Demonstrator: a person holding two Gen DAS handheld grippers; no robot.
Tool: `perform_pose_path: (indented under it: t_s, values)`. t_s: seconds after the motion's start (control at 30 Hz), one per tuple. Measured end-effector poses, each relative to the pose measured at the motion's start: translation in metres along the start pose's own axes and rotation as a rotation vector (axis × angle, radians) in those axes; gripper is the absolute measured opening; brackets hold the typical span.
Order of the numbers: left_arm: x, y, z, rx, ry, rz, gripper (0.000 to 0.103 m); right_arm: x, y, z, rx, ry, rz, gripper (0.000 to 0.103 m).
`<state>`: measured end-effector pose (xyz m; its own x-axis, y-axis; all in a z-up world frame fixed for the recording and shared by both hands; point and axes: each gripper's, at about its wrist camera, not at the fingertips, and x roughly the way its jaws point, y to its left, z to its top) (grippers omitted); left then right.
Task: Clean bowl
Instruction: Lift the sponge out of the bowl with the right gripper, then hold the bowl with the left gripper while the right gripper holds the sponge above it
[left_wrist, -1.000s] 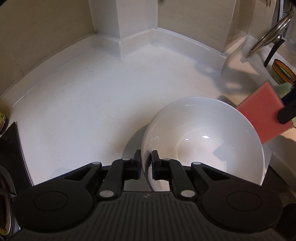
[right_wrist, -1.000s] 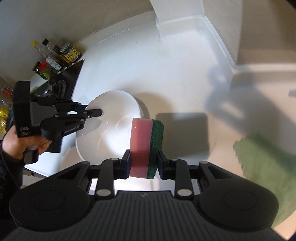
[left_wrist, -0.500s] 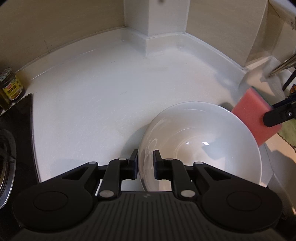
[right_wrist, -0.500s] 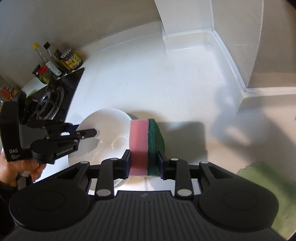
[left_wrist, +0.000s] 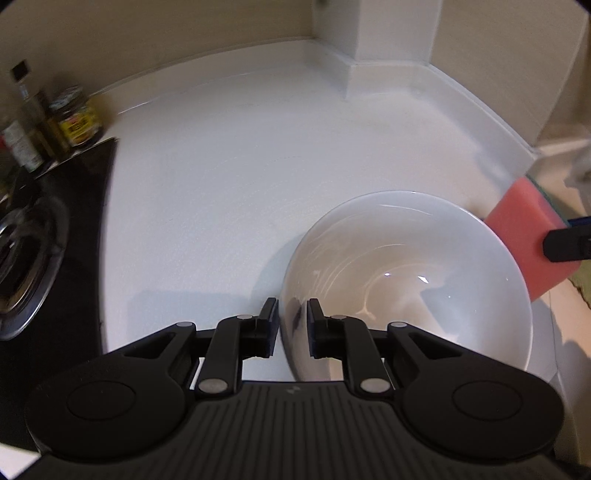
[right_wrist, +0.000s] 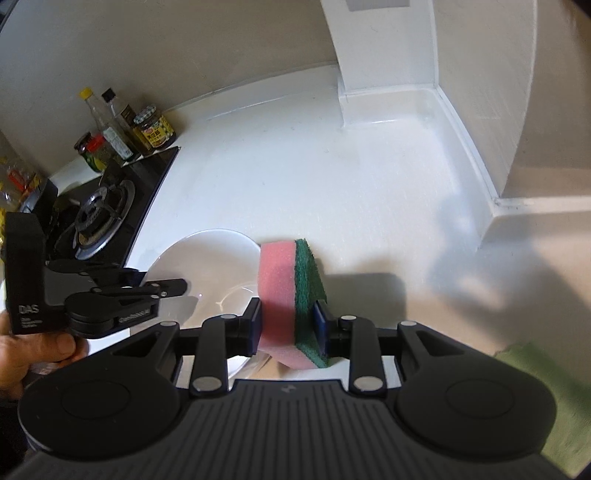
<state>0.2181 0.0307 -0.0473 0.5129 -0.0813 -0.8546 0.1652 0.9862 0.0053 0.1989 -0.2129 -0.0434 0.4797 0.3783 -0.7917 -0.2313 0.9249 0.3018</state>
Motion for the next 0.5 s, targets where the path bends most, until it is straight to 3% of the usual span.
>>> perform_pose_path:
  t_s: [0.07, 0.23, 0.5]
  values:
    - [-0.001, 0.002, -0.001, -0.005, 0.0, -0.001, 0.009, 0.001, -0.001, 0.001, 0.001, 0.0, 0.009, 0.026]
    - [-0.002, 0.01, 0.004, 0.077, 0.003, -0.038, 0.008, 0.001, -0.004, 0.002, -0.021, 0.012, 0.032, 0.026]
    - [0.015, 0.007, 0.03, 0.484, -0.03, -0.16, 0.012, 0.008, -0.008, 0.022, -0.078, 0.048, 0.043, 0.025]
